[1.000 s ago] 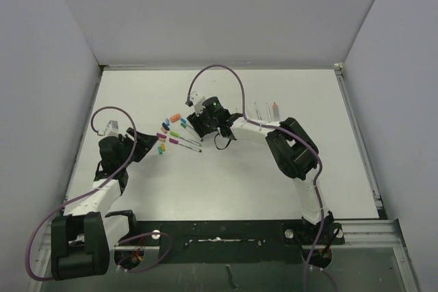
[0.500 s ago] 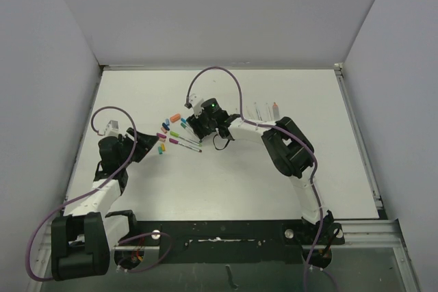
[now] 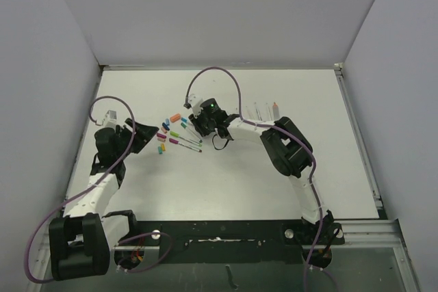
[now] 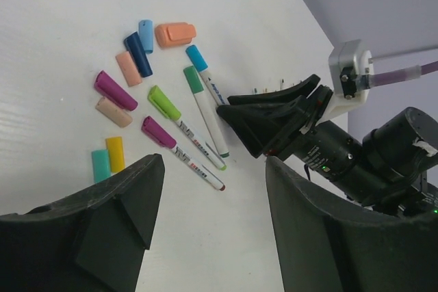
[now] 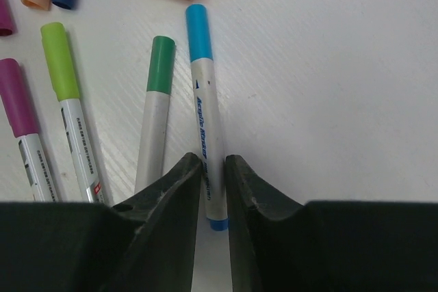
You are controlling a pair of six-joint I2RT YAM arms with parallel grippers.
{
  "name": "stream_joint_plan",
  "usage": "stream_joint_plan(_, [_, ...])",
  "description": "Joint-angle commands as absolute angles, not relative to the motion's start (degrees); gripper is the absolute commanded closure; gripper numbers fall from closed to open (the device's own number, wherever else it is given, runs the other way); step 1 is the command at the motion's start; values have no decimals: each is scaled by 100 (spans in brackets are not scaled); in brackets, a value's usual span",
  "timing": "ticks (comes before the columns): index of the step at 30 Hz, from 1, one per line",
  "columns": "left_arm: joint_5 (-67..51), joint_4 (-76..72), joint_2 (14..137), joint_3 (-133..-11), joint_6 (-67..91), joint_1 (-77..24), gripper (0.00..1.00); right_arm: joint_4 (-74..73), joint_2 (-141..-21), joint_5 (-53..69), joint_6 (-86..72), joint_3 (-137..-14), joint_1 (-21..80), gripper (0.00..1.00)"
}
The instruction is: Open the pen caps
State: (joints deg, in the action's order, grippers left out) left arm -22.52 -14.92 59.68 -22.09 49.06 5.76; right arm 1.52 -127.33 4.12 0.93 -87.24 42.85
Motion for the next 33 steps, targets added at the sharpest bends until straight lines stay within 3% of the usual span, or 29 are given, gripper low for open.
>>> stream_joint_plan(1, [-2481, -1498, 5906, -2689, 4811, 611, 40, 67, -12837, 356, 83, -8884, 4315, 86])
stream_joint_plan(4, [-2613, -1529, 6051, -2821, 4837, 584, 40, 192, -12715, 253, 16, -8753, 4300, 100])
stream_joint_plan(20, [-1855, -2461, 7348, -3211, 5174, -966, 39, 1350, -10320, 79, -352, -6580, 4270, 100])
stream_joint_plan(33, [-1301, -3138, 8420, -3861, 5448, -1688, 38, 1459, -9477, 376, -516, -5953, 4415, 100])
